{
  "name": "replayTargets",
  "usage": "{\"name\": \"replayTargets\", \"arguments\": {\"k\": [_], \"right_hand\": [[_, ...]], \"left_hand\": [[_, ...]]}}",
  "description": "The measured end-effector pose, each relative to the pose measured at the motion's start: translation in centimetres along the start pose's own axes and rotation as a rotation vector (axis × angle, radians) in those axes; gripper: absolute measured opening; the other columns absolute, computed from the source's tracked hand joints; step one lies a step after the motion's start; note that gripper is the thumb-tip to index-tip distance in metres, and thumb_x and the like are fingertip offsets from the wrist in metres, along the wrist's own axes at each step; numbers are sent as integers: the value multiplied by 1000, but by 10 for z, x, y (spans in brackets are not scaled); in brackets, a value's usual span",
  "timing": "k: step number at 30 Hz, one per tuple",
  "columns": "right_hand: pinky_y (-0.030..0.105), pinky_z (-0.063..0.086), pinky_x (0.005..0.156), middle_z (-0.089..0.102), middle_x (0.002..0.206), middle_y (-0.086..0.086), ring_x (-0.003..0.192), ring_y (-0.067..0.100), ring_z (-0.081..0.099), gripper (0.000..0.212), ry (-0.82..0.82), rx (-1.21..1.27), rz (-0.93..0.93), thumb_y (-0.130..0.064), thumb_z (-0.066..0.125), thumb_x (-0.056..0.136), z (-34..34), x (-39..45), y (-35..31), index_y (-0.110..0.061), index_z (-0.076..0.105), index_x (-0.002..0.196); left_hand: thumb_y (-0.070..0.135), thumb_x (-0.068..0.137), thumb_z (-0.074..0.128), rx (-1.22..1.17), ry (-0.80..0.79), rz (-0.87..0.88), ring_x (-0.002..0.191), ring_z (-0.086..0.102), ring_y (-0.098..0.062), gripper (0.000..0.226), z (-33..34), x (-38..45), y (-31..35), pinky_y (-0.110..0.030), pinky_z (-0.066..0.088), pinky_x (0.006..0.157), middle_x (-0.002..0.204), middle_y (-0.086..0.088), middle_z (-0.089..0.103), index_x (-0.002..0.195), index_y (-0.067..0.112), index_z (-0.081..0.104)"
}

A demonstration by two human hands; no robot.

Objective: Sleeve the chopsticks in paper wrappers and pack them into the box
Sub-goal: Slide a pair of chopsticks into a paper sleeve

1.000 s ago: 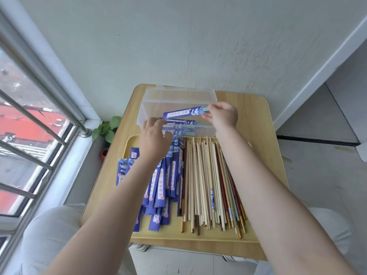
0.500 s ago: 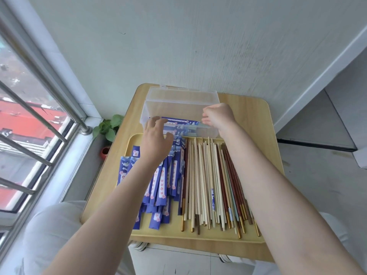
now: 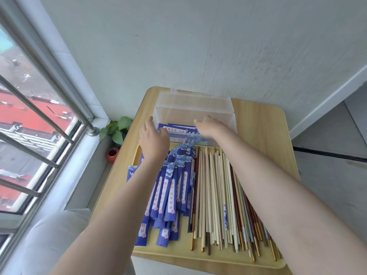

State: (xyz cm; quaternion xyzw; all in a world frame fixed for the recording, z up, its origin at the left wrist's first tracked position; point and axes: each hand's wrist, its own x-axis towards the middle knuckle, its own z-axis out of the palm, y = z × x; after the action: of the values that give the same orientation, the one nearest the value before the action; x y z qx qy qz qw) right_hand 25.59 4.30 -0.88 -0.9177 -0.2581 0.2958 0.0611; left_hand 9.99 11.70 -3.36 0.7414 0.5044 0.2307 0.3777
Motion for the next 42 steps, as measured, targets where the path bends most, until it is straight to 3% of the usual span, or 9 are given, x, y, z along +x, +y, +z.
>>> {"name": "replayTargets", "arguments": {"k": [3, 6, 8, 11, 16, 21, 26, 37, 42], "right_hand": [[50, 23, 121, 18, 165, 15, 150, 35, 23, 69, -36, 63, -92, -53, 20, 106, 1, 1, -6, -10, 14, 160], [47, 36, 113, 39, 155, 17, 140, 35, 40, 64, 36, 11, -123, -50, 22, 106, 3, -3, -6, -8, 31, 154], [42, 45, 94, 58, 128, 14, 119, 34, 53, 45, 244, -18, -188, -39, 28, 106, 1, -11, -5, -7, 52, 127], [37, 42, 69, 60, 95, 8, 89, 28, 57, 23, 471, 111, -320, -20, 38, 100, 1, -32, -7, -8, 54, 88], [28, 41, 56, 48, 59, 1, 53, 19, 45, 36, 178, 85, -316, -24, 48, 98, 26, -88, -6, -13, 47, 63], [28, 44, 59, 62, 80, 6, 64, 24, 59, 24, -4, -30, -177, -34, 55, 92, 71, -113, 8, -10, 59, 94], [30, 45, 51, 63, 96, 8, 69, 25, 63, 45, 30, 95, -80, -27, 53, 98, 94, -136, 18, -8, 37, 136], [34, 49, 60, 63, 97, 5, 80, 28, 66, 30, 160, 335, -110, -30, 66, 93, 115, -151, 30, -10, 50, 110], [29, 45, 57, 59, 104, 7, 81, 24, 62, 35, 148, 304, -103, -13, 61, 93, 111, -155, 31, -6, 48, 125]], "left_hand": [[14, 100, 41, -14, 13, 3, 137, 37, -24, 54, 3, -2, 0, -39, 28, 113, 147, -9, 45, 153, 8, 32], [15, 102, 39, 3, -13, 2, 140, 34, -24, 54, 0, -4, 3, -38, 27, 113, 149, -10, 42, 154, 9, 28], [18, 103, 41, 1, -27, -2, 142, 30, -24, 54, -5, -6, 3, -36, 24, 115, 152, -10, 38, 154, 9, 28], [22, 99, 50, -3, 21, 26, 127, 42, -24, 42, -17, -19, 0, -35, 37, 101, 137, -9, 46, 139, 10, 45], [27, 92, 53, 305, -106, -58, 83, 49, -22, 17, -54, -46, -8, -29, 30, 58, 107, -3, 55, 101, 12, 55], [36, 93, 56, 472, -83, -107, 123, 42, -34, 40, -69, -72, -28, -42, 36, 96, 127, -14, 47, 121, 9, 50], [27, 89, 54, 256, -182, -160, 122, 43, -36, 36, -59, -98, -55, -42, 37, 102, 125, -15, 46, 119, 8, 47], [21, 97, 49, 161, -185, -15, 147, 22, -27, 70, -45, -127, -63, -38, 21, 119, 158, -13, 27, 158, 4, 18], [22, 98, 48, 168, -130, 21, 145, 25, -24, 69, -41, -129, -65, -35, 21, 118, 157, -12, 30, 158, 5, 18]]}}
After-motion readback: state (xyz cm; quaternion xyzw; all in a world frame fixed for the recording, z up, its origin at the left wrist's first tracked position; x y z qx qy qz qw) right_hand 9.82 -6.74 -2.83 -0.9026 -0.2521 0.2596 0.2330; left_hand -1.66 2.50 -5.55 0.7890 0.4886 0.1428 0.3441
